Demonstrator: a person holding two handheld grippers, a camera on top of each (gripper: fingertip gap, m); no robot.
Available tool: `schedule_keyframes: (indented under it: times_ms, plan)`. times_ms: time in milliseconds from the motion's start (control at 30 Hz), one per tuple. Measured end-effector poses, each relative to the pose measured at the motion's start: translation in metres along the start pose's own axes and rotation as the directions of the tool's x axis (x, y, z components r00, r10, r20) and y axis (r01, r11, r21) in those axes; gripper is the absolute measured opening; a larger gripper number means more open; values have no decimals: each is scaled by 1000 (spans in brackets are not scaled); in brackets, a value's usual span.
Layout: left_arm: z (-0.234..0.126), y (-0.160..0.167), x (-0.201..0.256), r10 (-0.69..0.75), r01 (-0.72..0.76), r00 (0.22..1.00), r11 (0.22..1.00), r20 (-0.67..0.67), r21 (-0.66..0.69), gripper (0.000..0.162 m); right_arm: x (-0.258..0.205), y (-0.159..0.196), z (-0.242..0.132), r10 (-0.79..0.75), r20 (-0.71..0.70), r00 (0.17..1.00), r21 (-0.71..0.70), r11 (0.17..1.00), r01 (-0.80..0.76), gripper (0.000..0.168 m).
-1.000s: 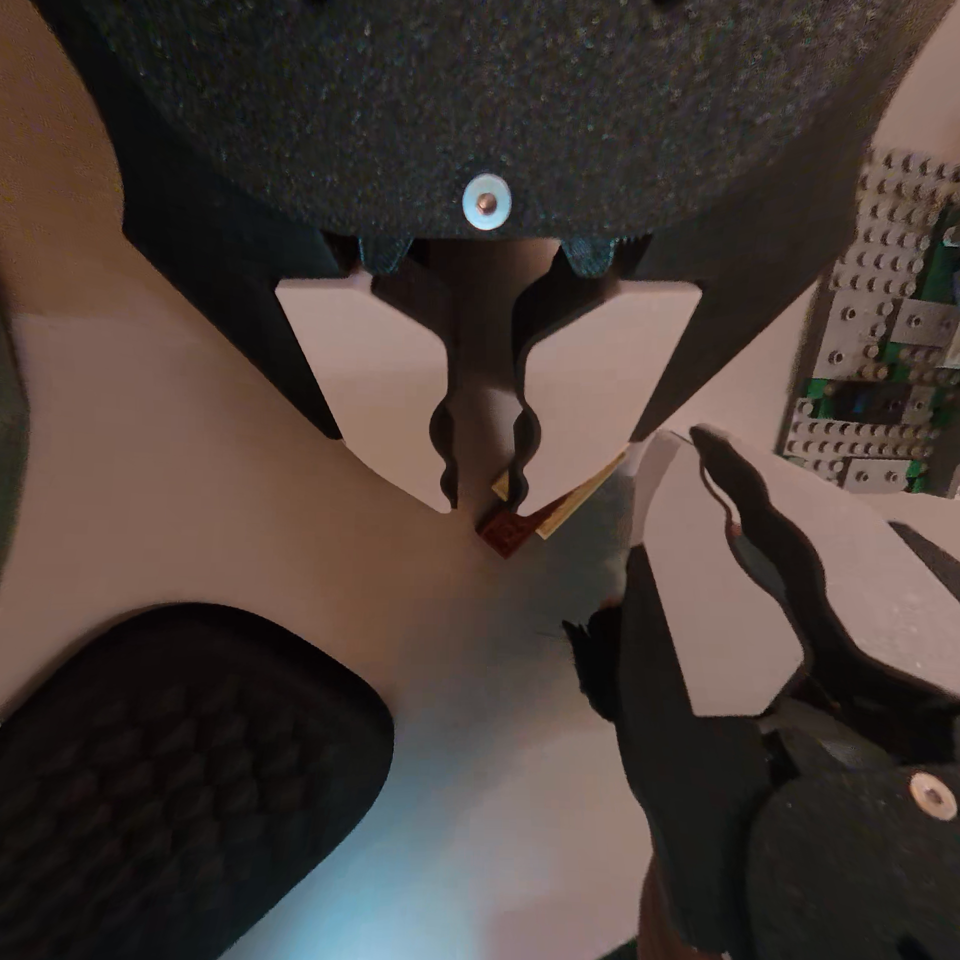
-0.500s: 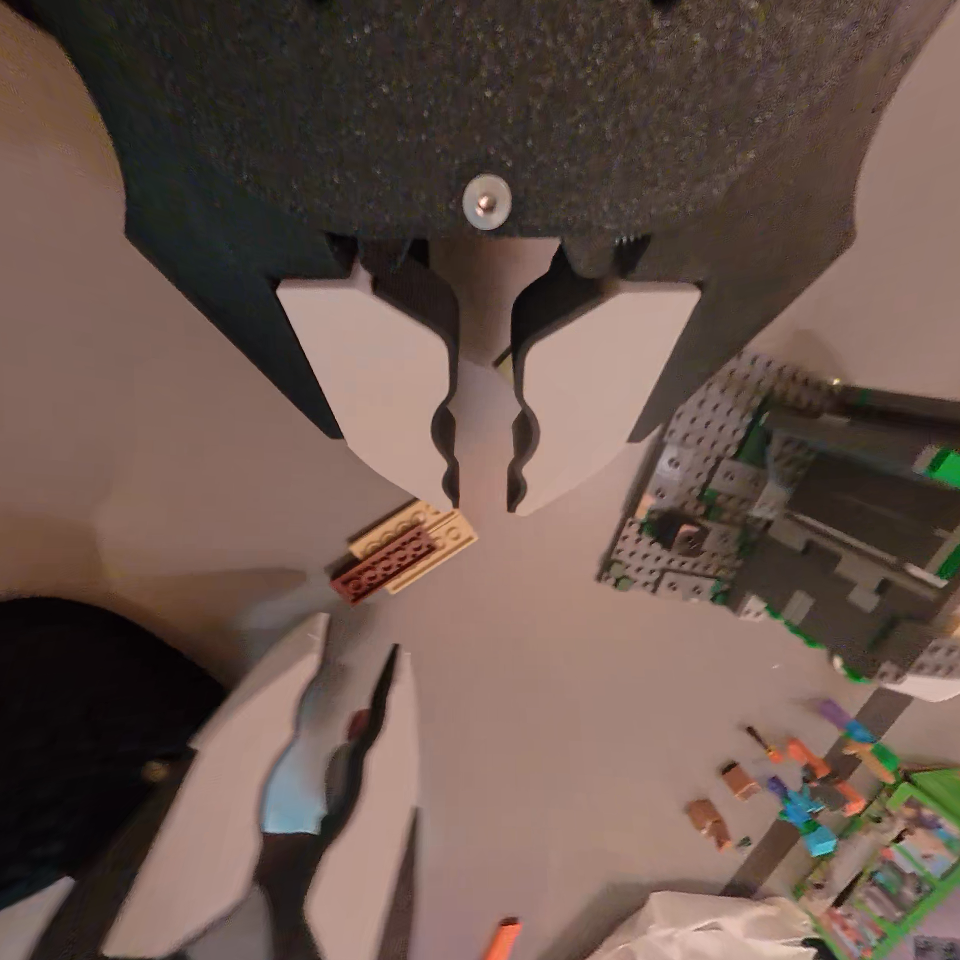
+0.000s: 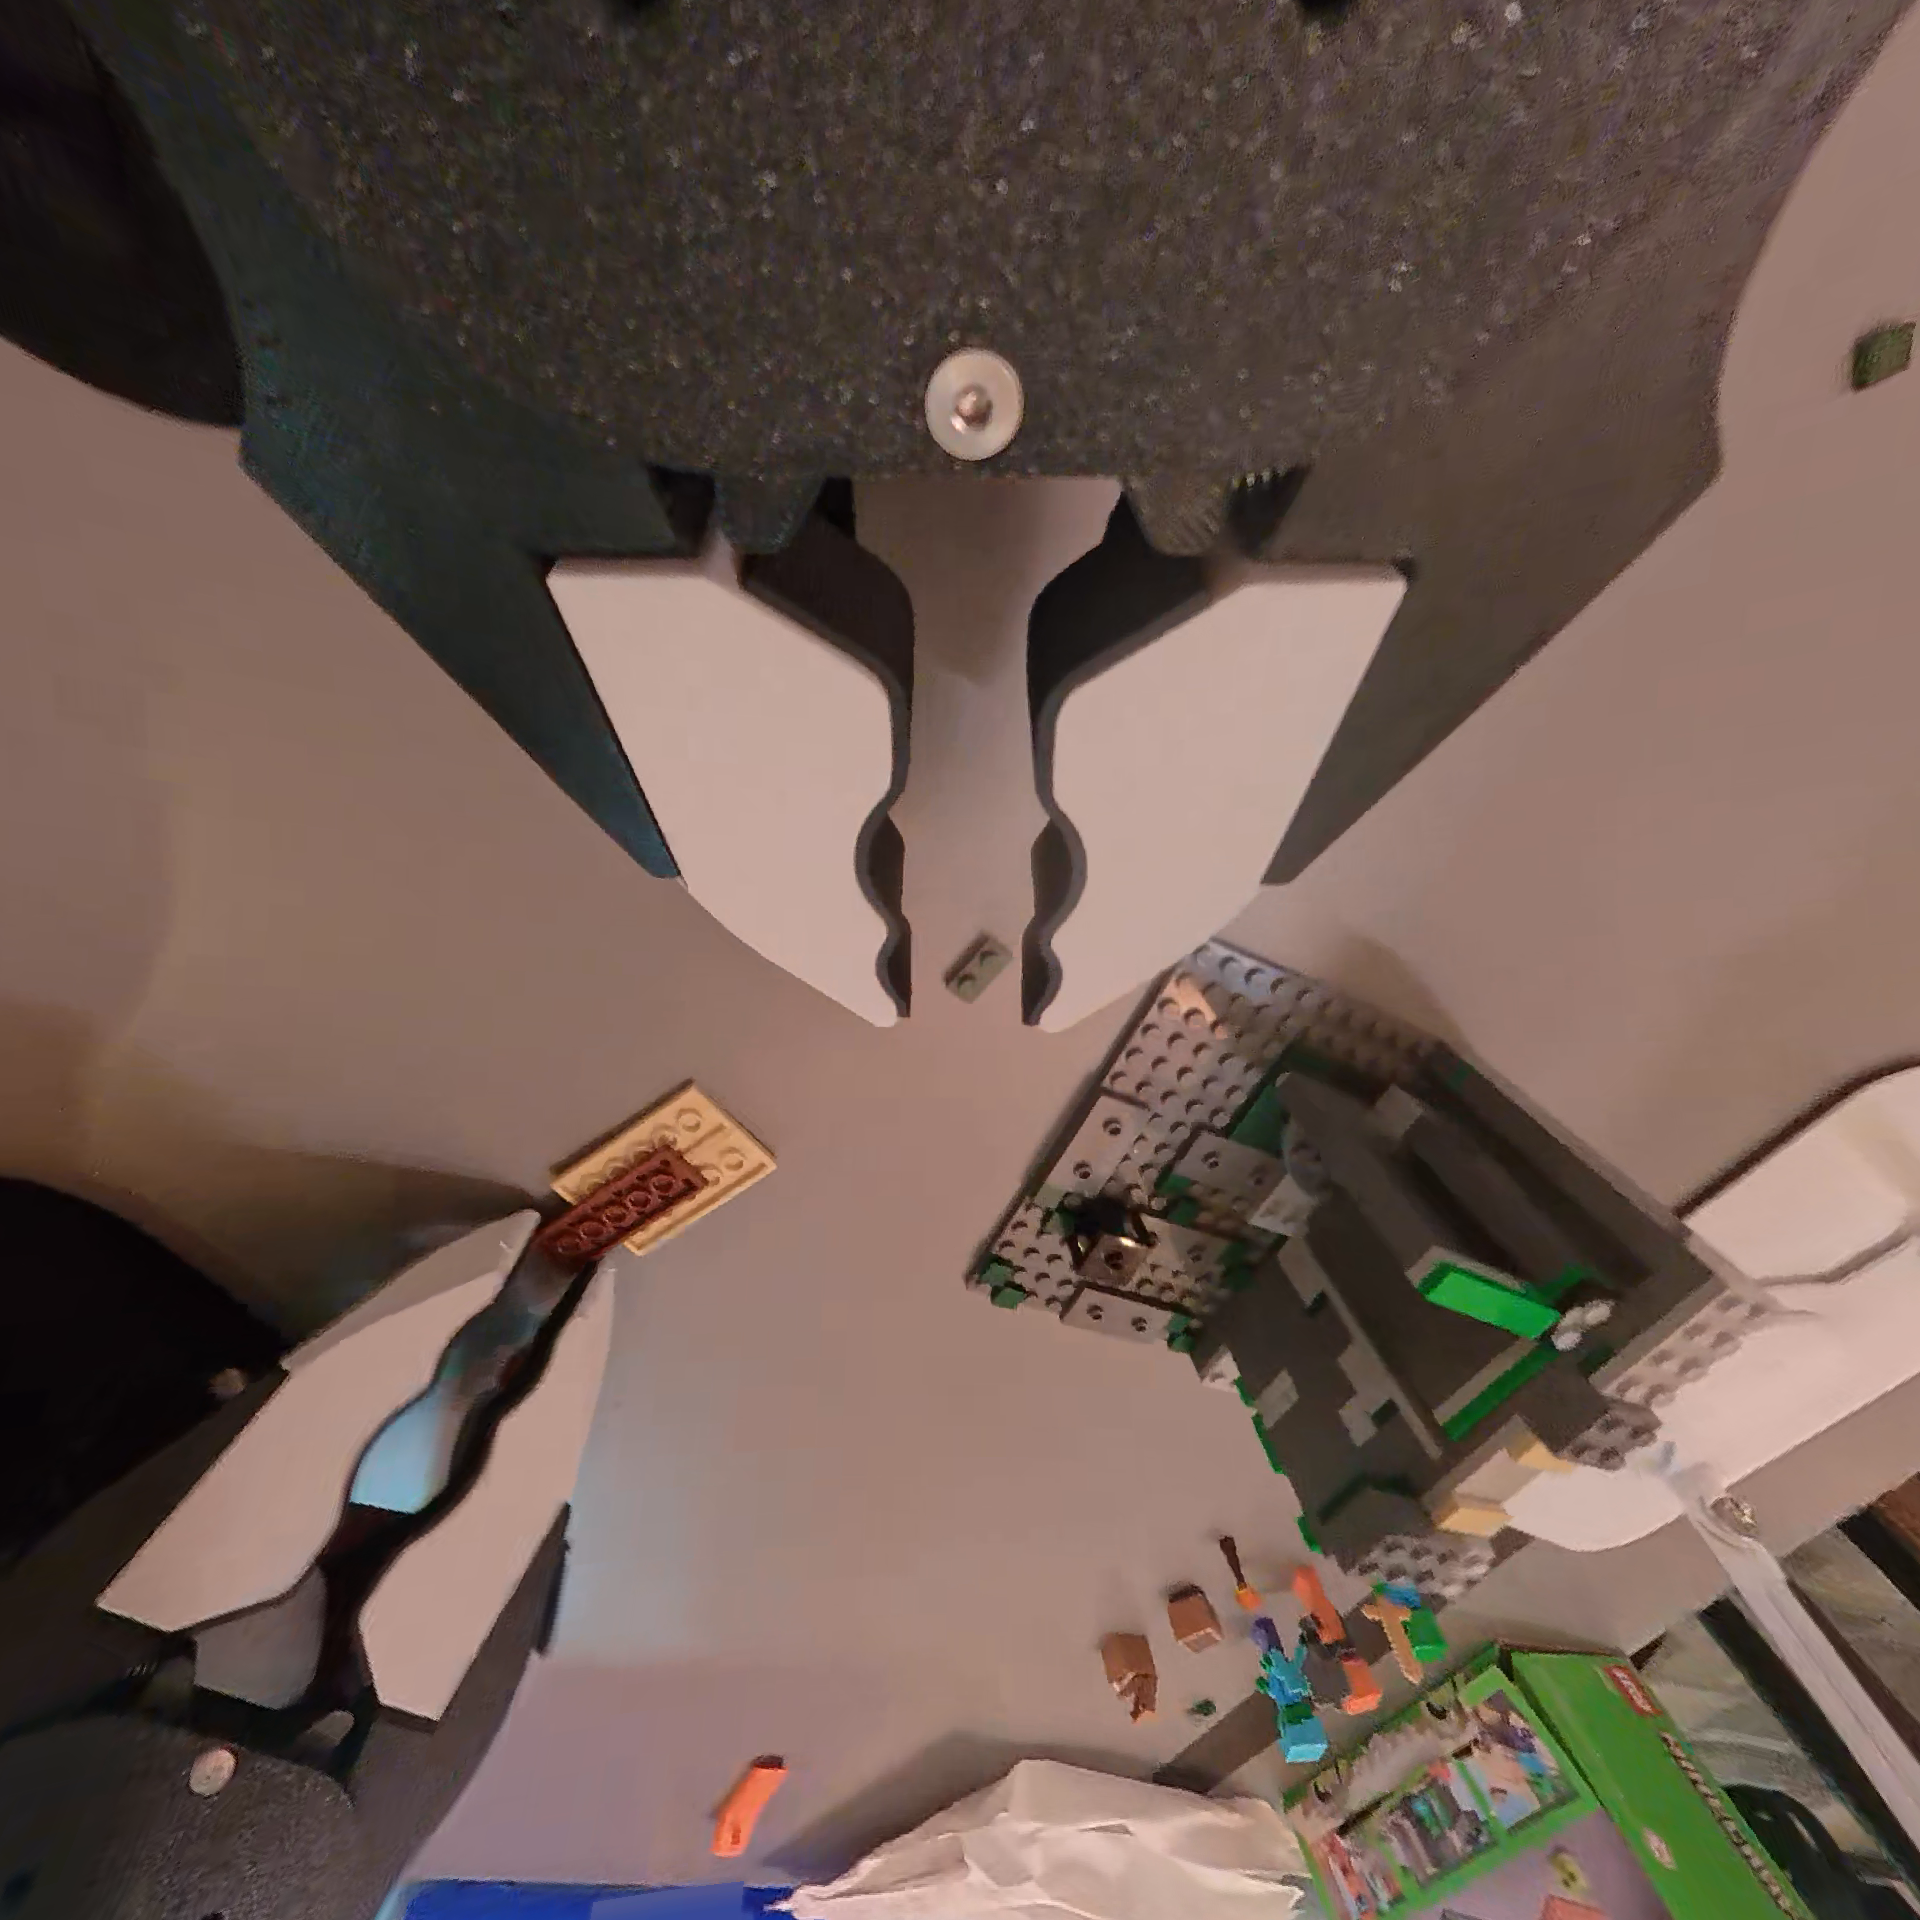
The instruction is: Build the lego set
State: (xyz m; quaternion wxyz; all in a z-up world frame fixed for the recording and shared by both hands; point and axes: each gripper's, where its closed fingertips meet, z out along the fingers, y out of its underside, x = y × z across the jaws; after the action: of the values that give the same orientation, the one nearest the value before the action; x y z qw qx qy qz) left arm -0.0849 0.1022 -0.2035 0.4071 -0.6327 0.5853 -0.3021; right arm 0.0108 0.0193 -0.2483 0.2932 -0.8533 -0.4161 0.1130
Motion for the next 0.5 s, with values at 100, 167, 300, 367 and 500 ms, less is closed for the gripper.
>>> schedule_keyframes:
  times_ms: [100,167,300,367,500]
  plan:
    - [-2,8,4,6,-8,999,999,-49,-31,20,8,-7,4,-81,5,997,11,997,81,17]
    - [-1,13,9,29,-34,997,997,-77,-66,20,13,-10,8,-103,9,995,19,995,103,17]
    - [3,20,16,49,-61,993,991,-105,-116,20,17,-16,11,-85,21,996,61,995,84,19]
    - [3,24,14,54,-66,994,989,-95,-134,19,17,-19,7,-65,19,998,94,994,63,23]
    - [-4,22,5,32,-38,998,993,-55,-115,19,18,-28,-11,-11,-31,999,202,979,17,31]
